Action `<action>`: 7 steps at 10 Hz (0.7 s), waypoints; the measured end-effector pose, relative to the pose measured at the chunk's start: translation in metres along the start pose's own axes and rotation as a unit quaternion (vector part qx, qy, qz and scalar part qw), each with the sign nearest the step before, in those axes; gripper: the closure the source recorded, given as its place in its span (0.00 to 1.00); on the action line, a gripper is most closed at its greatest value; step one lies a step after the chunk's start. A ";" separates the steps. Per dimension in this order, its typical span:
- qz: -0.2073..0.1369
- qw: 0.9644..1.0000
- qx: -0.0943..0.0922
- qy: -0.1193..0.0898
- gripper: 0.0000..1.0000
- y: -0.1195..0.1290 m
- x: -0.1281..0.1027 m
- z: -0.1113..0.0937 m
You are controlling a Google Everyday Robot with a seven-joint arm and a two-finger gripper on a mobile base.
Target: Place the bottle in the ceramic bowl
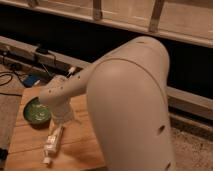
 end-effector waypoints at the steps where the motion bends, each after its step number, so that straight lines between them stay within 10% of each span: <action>1: -0.015 1.000 0.000 -0.001 0.20 0.017 -0.005 0.002; 7: -0.077 0.997 0.008 -0.008 0.20 0.076 -0.022 -0.007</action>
